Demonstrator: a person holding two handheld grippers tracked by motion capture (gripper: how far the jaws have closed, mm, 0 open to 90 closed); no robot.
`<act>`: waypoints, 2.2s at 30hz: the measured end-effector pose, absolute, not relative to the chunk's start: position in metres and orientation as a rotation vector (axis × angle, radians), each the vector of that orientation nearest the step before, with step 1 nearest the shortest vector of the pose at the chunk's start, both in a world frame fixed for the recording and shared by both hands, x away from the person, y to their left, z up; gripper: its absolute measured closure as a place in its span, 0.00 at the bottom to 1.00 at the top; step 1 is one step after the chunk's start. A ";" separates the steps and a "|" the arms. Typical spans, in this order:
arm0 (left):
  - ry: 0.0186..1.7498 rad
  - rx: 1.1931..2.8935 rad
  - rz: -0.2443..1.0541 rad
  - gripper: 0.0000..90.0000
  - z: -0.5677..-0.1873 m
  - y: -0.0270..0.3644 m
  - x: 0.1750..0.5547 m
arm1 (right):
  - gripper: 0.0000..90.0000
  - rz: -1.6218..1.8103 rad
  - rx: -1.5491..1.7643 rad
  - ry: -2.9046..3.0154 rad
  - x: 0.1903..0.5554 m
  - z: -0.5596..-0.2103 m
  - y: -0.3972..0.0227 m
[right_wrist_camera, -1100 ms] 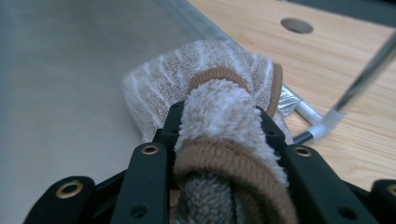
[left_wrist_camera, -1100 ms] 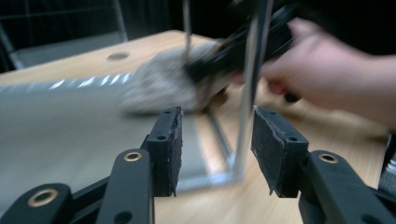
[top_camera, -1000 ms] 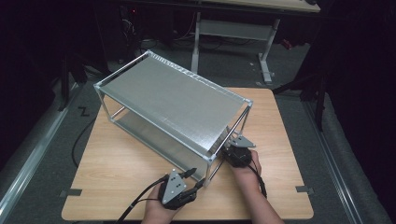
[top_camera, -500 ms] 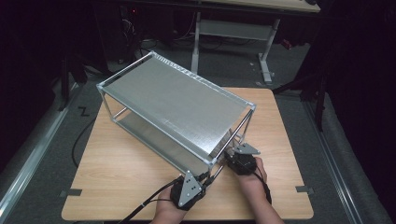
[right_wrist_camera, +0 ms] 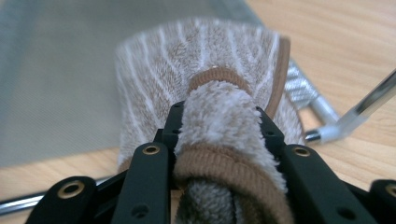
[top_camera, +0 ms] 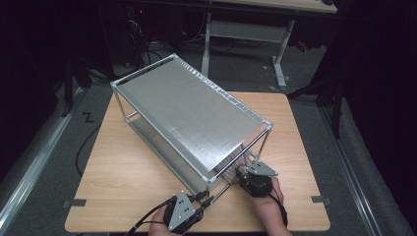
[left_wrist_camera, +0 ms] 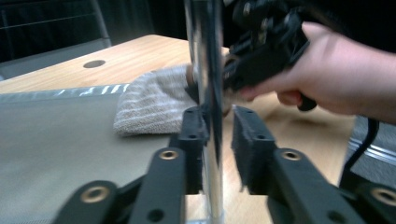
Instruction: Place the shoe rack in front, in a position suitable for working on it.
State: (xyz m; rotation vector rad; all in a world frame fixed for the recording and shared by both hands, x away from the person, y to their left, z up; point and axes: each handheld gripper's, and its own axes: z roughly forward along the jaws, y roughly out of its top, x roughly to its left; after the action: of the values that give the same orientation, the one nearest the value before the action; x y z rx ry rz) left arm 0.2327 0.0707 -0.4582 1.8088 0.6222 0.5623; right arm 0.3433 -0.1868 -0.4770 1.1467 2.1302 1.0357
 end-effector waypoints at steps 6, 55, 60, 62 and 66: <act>0.636 1.808 0.537 0.68 -0.462 0.097 0.227 | 0.73 1.123 1.094 2.107 0.314 -0.466 -0.184; 0.811 1.742 0.562 0.60 -0.477 0.148 0.268 | 0.60 1.165 0.934 2.315 0.274 -0.492 -0.155; 0.811 1.746 0.559 0.60 -0.478 0.148 0.268 | 0.61 1.140 0.967 2.306 0.277 -0.493 -0.159; 0.809 1.746 0.561 0.60 -0.478 0.148 0.267 | 0.62 1.132 0.973 2.296 0.279 -0.493 -0.161; 0.814 1.745 0.563 0.60 -0.479 0.150 0.266 | 0.61 1.107 0.997 2.267 0.285 -0.493 -0.167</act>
State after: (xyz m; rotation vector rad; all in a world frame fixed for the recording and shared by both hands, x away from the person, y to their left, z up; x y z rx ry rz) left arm 0.2656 0.1499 -0.4787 1.7453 0.8143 0.5628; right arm 0.2845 -0.1670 -0.4930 0.9974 2.2673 1.1071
